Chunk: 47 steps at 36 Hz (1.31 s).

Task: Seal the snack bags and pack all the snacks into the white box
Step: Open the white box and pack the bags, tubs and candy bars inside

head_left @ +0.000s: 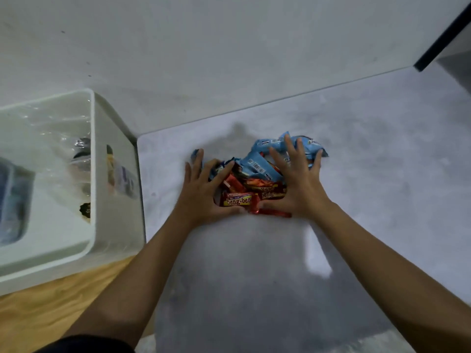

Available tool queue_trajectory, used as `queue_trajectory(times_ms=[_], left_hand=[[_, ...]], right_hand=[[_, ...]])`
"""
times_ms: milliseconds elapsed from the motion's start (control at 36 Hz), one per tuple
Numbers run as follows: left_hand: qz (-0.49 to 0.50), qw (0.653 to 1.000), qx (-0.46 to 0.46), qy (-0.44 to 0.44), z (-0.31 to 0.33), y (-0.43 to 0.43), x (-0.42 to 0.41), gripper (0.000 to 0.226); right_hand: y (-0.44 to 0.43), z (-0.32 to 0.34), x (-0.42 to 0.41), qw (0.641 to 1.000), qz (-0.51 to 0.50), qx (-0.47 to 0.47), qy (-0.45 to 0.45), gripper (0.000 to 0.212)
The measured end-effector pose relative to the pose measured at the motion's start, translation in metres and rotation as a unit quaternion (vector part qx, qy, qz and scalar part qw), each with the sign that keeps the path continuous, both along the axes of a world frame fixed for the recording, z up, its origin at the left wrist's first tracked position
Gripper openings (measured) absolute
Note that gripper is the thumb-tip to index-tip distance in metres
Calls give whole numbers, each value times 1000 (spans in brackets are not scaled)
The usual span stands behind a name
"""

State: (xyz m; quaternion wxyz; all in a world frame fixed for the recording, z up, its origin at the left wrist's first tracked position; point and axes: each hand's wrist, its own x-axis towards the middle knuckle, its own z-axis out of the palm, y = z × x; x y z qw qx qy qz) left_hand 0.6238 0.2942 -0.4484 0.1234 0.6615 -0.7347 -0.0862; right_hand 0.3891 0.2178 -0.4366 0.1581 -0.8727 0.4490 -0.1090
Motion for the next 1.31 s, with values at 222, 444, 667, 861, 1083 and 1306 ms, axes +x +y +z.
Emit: queue_trajectory(times_ms=[222,444,667,861,1083,1306], left_hand=[[51,998,-25,-2,1,-17,10,90],[75,993,-86,4,-4,-14,6,65],[77,987,-140,-12,-6,-9,5,37],[56,985,-164,-17,-4,1,4,36],[-9,991,-134,-25,1,-2,2,52],[23,986,-159,51,7,9,-9,33]], right_hand=[[-33,-3,26,992,112,-25,54,88],[-25,-1,23,997,62,-51,-2,50],[-14,1,16,997,-20,-3,-73,49],[-5,7,8,987,-109,29,-112,44],[6,16,8,972,-185,47,-141,44],[18,37,6,959,-207,38,-192,44]])
